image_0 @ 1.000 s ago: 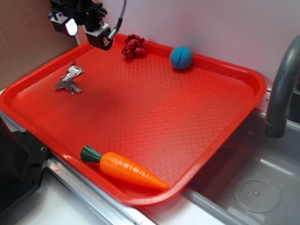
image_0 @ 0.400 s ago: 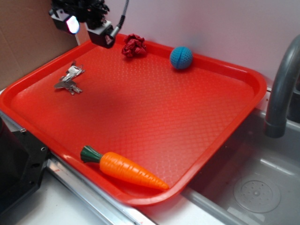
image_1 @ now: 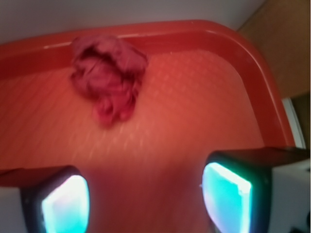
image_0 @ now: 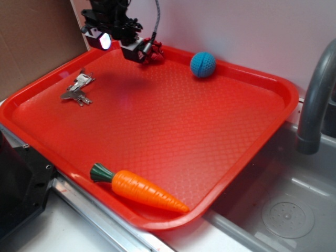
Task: Grab the red paper.
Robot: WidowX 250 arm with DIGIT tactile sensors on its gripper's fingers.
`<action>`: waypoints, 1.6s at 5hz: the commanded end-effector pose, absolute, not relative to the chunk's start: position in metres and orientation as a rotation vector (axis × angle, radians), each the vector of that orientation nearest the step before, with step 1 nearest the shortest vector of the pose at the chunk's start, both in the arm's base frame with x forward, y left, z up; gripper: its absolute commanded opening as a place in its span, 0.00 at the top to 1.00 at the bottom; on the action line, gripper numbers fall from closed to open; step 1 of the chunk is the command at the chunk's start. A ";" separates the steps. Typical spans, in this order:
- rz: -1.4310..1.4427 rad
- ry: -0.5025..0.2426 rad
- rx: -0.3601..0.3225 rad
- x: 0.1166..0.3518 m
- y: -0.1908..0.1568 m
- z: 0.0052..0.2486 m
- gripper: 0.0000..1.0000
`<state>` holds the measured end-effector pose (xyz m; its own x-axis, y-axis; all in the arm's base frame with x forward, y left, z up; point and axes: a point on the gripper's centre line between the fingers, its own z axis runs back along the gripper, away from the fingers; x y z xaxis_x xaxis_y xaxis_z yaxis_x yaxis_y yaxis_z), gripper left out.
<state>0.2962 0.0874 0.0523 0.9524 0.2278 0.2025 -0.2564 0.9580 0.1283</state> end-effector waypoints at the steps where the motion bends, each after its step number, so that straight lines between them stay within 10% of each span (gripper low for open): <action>1: 0.229 -0.290 0.154 0.328 0.089 0.056 0.00; 3: 0.176 -0.318 0.157 0.344 0.080 0.035 0.00; 4: 0.199 -0.290 0.151 0.359 0.078 0.019 1.00; 6: 0.209 -0.235 0.121 0.349 0.083 0.030 1.00; 8: 0.257 -0.247 0.086 0.274 0.070 0.106 1.00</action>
